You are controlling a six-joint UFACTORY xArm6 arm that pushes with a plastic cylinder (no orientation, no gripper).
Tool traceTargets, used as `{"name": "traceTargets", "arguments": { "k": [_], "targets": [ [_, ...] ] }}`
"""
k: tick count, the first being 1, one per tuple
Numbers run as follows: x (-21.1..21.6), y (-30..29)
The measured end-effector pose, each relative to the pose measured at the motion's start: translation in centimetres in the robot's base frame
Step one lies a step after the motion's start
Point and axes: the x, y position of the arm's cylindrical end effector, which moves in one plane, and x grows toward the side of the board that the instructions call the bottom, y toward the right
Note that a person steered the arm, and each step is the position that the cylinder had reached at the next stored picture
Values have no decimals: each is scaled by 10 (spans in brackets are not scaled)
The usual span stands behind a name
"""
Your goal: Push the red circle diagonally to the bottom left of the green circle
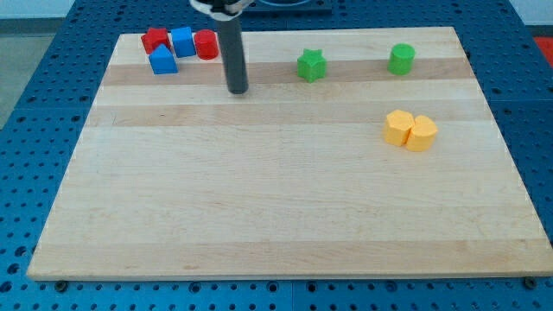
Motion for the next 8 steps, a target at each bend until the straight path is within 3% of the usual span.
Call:
{"name": "traceTargets", "arguments": {
  "k": [5,7,8],
  "targets": [
    [-38,8],
    [-124,16],
    [-131,-37]
  ]
}}
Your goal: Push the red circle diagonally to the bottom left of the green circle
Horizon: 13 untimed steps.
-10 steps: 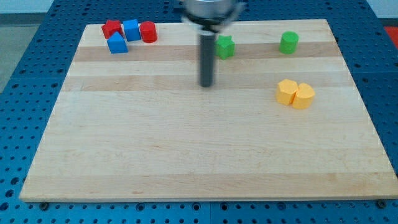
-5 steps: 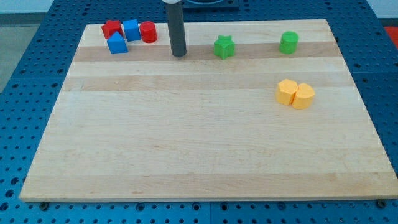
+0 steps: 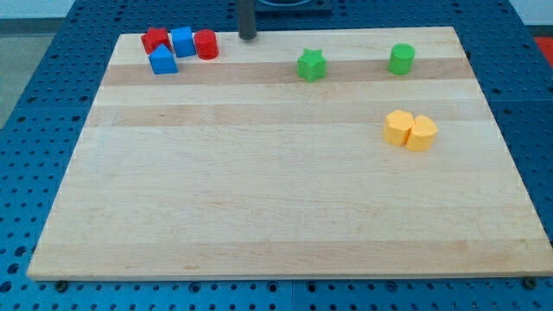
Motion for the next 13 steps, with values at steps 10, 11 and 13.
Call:
{"name": "traceTargets", "arguments": {
  "k": [10,11,13],
  "targets": [
    [181,105],
    [227,185],
    [213,150]
  ]
}}
